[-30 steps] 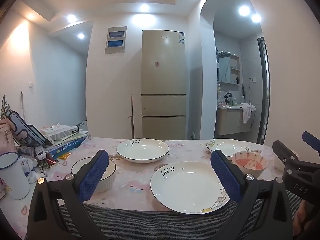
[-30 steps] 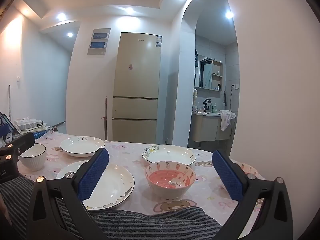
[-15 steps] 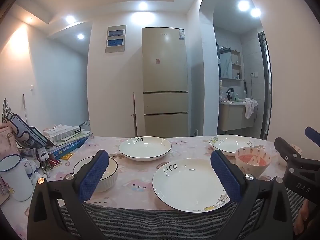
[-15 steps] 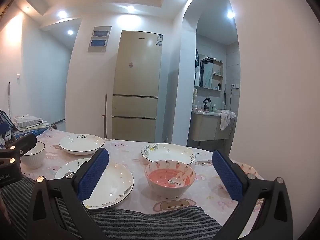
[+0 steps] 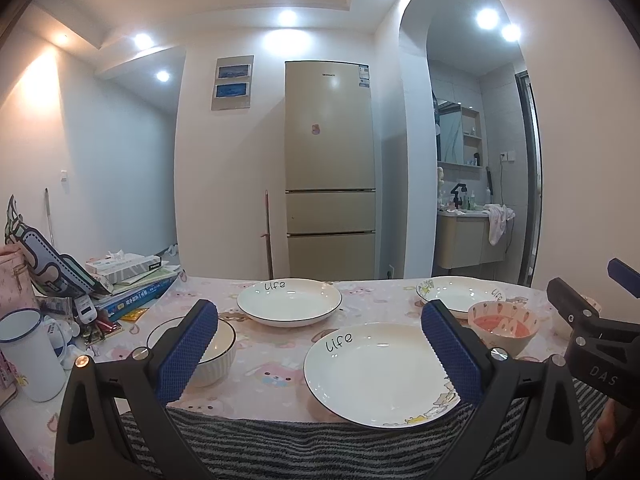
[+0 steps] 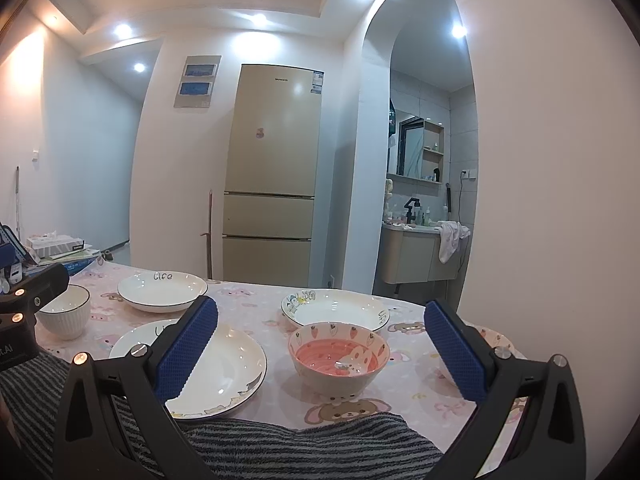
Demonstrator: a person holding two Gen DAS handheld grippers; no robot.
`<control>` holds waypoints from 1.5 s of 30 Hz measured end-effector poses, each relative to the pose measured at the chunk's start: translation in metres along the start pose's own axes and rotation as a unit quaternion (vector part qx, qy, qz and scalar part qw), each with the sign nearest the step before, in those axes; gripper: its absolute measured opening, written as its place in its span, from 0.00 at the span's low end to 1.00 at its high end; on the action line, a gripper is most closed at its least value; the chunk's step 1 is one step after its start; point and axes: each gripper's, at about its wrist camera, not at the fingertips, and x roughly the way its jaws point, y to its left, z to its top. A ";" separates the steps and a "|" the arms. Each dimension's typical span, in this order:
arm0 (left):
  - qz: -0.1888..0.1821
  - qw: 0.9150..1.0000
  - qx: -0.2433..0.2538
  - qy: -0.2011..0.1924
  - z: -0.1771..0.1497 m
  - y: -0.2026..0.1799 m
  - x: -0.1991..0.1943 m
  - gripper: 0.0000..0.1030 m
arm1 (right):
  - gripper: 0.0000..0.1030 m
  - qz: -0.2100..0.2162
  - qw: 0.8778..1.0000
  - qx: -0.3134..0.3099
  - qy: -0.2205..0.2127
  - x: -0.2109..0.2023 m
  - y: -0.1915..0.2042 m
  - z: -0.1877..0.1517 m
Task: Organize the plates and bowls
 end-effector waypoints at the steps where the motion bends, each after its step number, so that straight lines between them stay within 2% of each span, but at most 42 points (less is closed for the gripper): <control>1: 0.000 1.000 0.000 0.000 0.000 0.000 0.000 1.00 | 1.00 0.000 1.000 0.000 0.000 -0.001 0.000 0.001; 22: -0.003 1.000 0.006 0.006 0.007 -0.002 0.001 1.00 | 1.00 -0.001 1.000 -0.002 0.009 0.002 0.001 0.002; 28: -0.003 1.000 0.011 0.005 0.007 -0.003 0.000 1.00 | 1.00 0.004 1.000 0.015 -0.012 -0.004 -0.004 0.002; 36: -0.003 1.000 0.011 -0.001 0.006 -0.002 0.000 1.00 | 1.00 0.009 1.000 0.019 -0.007 -0.003 -0.005 0.001; 45: 0.005 1.000 0.006 0.012 0.003 0.002 0.004 1.00 | 1.00 0.009 1.000 0.019 -0.002 -0.003 -0.007 0.000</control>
